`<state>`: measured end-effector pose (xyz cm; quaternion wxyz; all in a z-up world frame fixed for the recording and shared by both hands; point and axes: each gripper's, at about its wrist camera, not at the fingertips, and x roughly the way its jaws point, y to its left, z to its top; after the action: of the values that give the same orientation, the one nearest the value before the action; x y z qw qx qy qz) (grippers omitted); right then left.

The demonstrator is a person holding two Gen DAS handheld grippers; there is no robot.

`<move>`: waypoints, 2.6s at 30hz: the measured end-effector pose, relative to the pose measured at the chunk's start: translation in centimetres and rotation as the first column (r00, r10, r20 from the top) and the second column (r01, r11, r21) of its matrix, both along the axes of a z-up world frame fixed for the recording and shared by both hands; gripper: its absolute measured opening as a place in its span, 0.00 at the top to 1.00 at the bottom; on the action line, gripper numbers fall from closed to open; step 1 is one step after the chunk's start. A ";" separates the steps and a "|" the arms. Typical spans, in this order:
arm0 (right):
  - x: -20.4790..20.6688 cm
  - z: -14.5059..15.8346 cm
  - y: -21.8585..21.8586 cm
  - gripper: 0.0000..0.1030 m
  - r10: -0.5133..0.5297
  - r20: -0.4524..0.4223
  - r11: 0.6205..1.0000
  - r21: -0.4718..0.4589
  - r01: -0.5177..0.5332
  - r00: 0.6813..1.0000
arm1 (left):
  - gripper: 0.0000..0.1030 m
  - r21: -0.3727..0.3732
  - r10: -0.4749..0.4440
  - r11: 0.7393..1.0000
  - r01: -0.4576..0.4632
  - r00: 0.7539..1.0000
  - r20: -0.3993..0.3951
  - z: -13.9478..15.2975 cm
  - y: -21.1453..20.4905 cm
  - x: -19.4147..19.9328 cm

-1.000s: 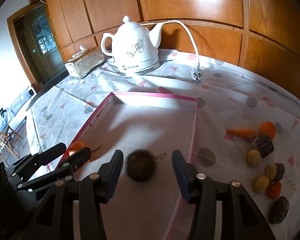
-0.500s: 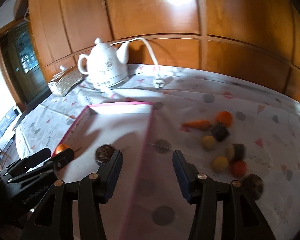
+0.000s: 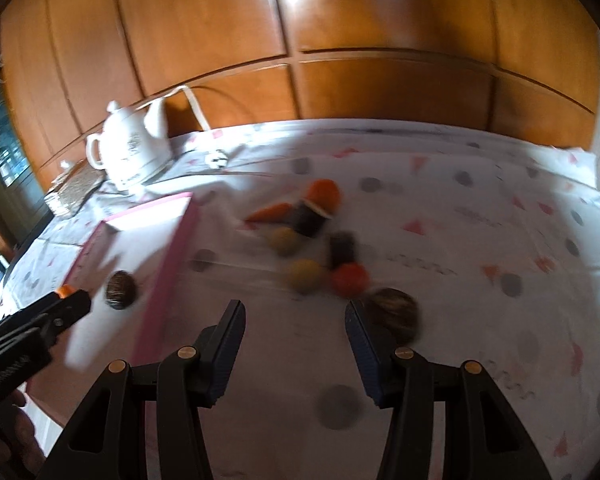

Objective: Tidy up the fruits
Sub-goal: 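Close the right tool on a second dark mangosteen while the left tool returns to the produce, then close the left tool on a yellow round fruit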

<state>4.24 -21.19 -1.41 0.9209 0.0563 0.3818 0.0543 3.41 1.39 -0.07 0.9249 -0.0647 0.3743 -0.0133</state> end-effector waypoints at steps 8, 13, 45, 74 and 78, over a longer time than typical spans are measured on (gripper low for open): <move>0.0 -1.0 -3.4 0.49 -0.089 -0.016 0.996 -0.014 0.089 0.996 | 0.36 0.006 -0.075 0.997 0.075 0.997 -0.007 0.1 -2.7 -0.1; 0.5 -1.8 -4.1 0.49 -0.096 -0.039 0.995 -0.030 0.095 0.995 | 0.36 0.006 -0.120 0.993 0.120 0.993 -0.015 0.0 -4.4 0.2; 2.6 -4.1 -6.7 0.56 -0.149 -0.018 0.971 -0.191 0.143 0.989 | 0.36 0.015 -0.198 0.980 0.200 0.976 -0.091 -2.3 -9.8 3.7; 2.4 -5.3 -9.1 0.55 -0.191 -0.026 0.979 -0.074 0.189 0.981 | 0.40 0.031 -0.235 0.970 0.240 0.965 -0.112 -4.3 -14.1 7.8; 2.5 -5.4 -9.1 0.54 -0.191 -0.026 0.979 -0.072 0.188 0.981 | 0.45 0.009 -0.250 0.968 0.253 0.962 -0.114 -4.7 -14.3 8.4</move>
<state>6.70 -30.29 -6.79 0.9170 0.0614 0.3913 -0.0478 11.83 -12.94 -4.75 0.8940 -0.0067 0.4308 -0.1226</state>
